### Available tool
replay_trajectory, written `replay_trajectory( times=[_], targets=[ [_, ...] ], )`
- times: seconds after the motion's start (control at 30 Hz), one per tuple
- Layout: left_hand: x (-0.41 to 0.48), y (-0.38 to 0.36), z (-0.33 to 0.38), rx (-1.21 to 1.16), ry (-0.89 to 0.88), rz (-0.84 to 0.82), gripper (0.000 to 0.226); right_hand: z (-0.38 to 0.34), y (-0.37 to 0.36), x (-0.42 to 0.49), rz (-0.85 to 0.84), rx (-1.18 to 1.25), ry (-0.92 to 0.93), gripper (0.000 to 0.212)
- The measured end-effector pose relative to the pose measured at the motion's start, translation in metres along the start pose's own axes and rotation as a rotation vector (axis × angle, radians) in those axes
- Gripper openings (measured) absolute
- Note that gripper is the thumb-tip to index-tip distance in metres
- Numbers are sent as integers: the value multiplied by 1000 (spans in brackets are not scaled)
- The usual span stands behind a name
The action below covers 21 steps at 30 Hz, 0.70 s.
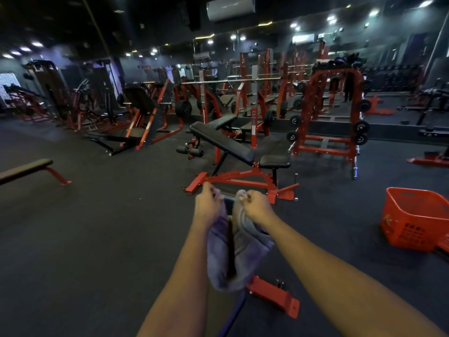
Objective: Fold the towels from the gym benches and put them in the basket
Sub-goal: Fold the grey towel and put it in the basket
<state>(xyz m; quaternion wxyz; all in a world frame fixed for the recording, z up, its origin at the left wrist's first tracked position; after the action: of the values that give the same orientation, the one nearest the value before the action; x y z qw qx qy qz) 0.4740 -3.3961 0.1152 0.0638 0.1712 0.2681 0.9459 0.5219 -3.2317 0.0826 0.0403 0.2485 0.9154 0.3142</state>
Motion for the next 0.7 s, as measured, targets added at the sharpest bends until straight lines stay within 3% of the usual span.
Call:
replay_trajectory(
  times=[0.1, 0.2, 0.27, 0.33, 0.43, 0.53, 0.6, 0.7],
  targets=[
    [2, -14, 17, -121, -90, -144, 12, -19, -12, -3, -106, 97, 64, 20],
    [6, -12, 19, -289, -7, -233, 12, -20, -7, -5, -144, 229, 96, 20],
    [8, -8, 18, -368, 14, -245, 22, -20, -3, -3, -127, 182, 167, 22],
    [9, 1, 16, -335, -25, -95, 28, -26, -1, 0, -138, 101, 217, 20],
    [0, 15, 17, -209, -149, 214, 20, -40, -6, 3, -227, 78, 284, 24],
    [0, 23, 8, -62, -223, 320, 20, -42, -2, 4, -212, 100, 298, 19],
    [14, 27, -15, -104, -163, 218, 22, -35, 5, 8, -172, 106, 280, 20],
    [23, 6, -42, -228, -52, -294, 36, -21, 14, 13, -115, 160, 251, 16]
  ],
)
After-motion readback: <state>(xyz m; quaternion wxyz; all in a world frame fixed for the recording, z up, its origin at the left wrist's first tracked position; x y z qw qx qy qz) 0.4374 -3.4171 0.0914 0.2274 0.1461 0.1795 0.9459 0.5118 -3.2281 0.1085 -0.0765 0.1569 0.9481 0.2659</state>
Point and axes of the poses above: each hand's wrist, its own x-axis towards the middle knuckle, its own y-axis out of the back of the hand, z = x × y, the point moved 6 cm from there along x, towards the middle knuckle, and after that the axes turned 1 degree about z, right-handed, at the moved point
